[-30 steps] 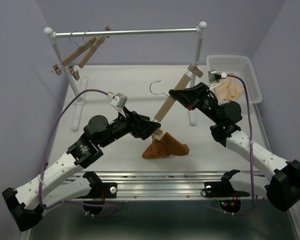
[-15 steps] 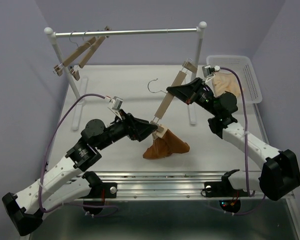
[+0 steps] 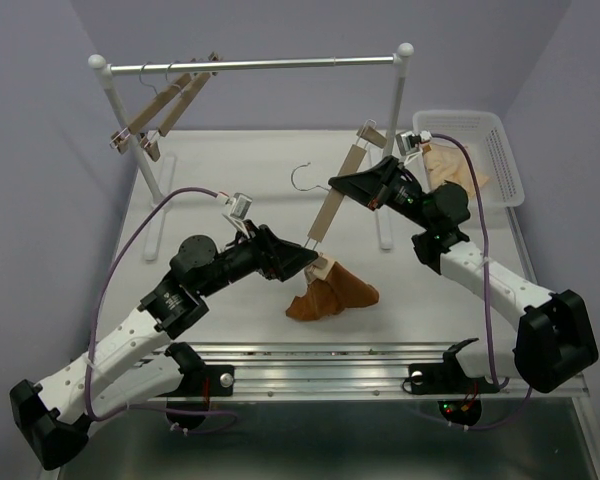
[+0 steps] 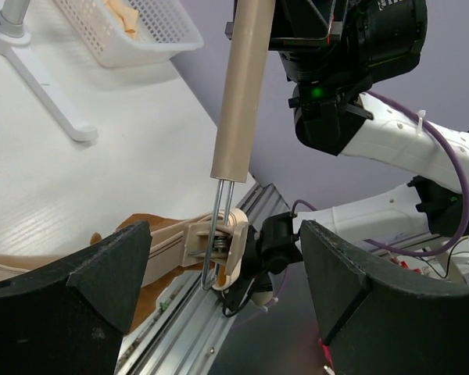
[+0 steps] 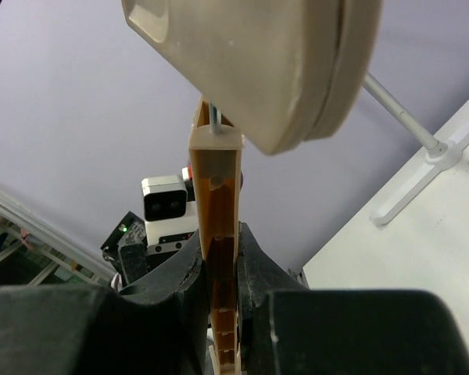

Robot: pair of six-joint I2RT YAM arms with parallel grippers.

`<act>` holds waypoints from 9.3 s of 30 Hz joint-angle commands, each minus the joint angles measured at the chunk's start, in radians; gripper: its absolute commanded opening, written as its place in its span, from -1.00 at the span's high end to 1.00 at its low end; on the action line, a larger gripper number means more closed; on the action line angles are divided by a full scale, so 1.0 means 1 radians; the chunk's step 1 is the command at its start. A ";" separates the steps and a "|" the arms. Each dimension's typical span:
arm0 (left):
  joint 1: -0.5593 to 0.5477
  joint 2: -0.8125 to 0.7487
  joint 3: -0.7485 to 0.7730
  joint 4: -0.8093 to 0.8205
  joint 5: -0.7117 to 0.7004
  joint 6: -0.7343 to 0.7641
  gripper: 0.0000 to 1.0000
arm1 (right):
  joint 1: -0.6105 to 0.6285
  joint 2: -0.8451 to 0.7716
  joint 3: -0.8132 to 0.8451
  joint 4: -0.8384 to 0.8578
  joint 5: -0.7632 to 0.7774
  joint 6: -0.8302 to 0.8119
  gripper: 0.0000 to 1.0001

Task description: Remove the underwear clipped to the hanger

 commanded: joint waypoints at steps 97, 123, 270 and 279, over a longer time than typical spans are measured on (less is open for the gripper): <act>0.043 0.004 0.012 0.060 -0.080 -0.051 1.00 | -0.026 0.101 0.101 0.014 -0.064 0.008 0.99; 0.069 0.056 0.043 0.030 0.005 -0.049 -0.08 | -0.026 0.075 0.127 -0.059 -0.065 -0.055 0.99; 0.126 0.187 0.138 0.483 -0.143 -0.091 1.00 | -0.006 0.145 -0.313 0.787 -0.207 0.331 -1.00; 0.126 0.243 0.121 0.536 -0.094 -0.144 1.00 | -0.006 0.204 -0.235 0.902 -0.203 0.369 -1.00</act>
